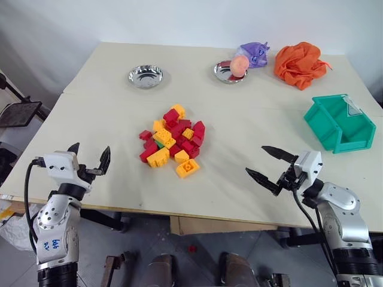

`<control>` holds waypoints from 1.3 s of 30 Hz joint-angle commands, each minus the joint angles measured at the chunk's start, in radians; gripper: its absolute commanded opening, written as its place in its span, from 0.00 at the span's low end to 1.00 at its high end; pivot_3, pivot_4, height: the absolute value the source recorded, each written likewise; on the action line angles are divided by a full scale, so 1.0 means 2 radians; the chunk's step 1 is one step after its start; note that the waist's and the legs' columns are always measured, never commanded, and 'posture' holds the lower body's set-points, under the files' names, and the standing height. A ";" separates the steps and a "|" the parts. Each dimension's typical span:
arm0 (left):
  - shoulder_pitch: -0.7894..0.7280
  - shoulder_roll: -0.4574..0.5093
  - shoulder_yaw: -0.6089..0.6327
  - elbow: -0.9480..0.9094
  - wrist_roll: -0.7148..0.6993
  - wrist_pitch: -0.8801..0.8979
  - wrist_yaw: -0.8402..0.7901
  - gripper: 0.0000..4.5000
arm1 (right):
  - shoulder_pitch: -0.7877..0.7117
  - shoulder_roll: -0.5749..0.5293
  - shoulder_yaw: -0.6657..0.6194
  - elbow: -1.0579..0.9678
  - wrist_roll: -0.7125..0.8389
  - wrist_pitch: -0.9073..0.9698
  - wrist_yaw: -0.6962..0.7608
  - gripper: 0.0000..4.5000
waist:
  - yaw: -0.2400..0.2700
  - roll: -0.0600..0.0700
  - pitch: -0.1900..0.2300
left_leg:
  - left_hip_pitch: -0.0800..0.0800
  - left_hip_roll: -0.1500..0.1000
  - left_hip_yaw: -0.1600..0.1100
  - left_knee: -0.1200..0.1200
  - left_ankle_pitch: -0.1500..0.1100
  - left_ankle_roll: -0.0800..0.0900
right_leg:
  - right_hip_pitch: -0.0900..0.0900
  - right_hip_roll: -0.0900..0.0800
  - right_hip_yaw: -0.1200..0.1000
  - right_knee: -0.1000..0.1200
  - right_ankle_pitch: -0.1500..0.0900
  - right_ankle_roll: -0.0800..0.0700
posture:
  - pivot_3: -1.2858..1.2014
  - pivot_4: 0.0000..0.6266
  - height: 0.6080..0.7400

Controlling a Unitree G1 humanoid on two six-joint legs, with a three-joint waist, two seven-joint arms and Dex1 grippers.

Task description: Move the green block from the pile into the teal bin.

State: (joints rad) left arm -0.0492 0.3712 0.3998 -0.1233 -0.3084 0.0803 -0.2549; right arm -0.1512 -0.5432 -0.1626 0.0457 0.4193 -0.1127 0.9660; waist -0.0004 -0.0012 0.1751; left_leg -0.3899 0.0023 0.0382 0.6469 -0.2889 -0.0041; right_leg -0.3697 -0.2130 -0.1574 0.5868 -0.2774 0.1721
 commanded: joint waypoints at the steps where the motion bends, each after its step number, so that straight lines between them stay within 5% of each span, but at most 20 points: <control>1: 0.008 0.009 -0.001 -0.012 0.004 -0.008 -0.010 1.00 | -0.003 0.005 -0.006 0.014 -0.007 -0.025 -0.005 0.99 | 0.000 0.000 0.000 | 0.000 0.000 0.000 0.000 0.000 0.000 | 0.000 0.000 0.000 0.000 0.000 0.000 | 0.52 0.24 1.00; 9: 0.013 0.074 -0.066 -0.034 -0.047 -0.027 -0.211 1.00 | -0.007 0.014 -0.024 0.039 -0.014 -0.040 -0.039 0.99 | 0.000 0.000 0.000 | 0.000 0.000 0.000 0.000 0.000 0.000 | 0.000 0.000 0.000 0.000 0.000 0.000 | 0.52 0.24 1.00; 17: -0.116 0.077 -0.203 0.043 -0.036 0.002 -0.347 0.61 | -0.018 -0.005 -0.049 0.074 -0.019 -0.068 -0.045 1.00 | 0.004 0.000 0.000 | 0.000 0.001 0.001 0.001 0.000 0.000 | 0.000 0.001 0.001 0.000 0.000 0.000 | 0.52 0.24 1.00; 26: -0.236 0.041 -0.251 0.167 0.005 -0.022 -0.381 0.01 | -0.015 -0.010 -0.053 0.067 -0.012 -0.079 -0.032 1.00 | -0.004 0.000 0.000 | 0.000 0.002 0.002 0.000 0.000 0.000 | 0.000 0.002 0.001 -0.001 0.000 0.000 | 0.52 0.24 1.00; 39: -0.359 0.057 -0.154 0.379 0.056 -0.044 -0.215 0.01 | -0.020 -0.008 -0.035 0.034 -0.008 -0.055 -0.017 1.00 | -0.001 0.000 0.000 | 0.000 0.002 0.001 0.001 0.000 0.000 | 0.000 0.002 0.001 0.000 0.000 0.000 | 0.52 0.24 1.00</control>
State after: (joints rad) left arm -0.7522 0.4729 0.0638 0.6150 -0.1969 0.0126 -0.7111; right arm -0.1841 -0.5465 -0.2343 0.1537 0.3834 -0.2273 0.9257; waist -0.0032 -0.0021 0.1760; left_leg -0.3895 0.0060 0.0411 0.6486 -0.2895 -0.0045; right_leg -0.3694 -0.2088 -0.1560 0.5859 -0.2773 0.1721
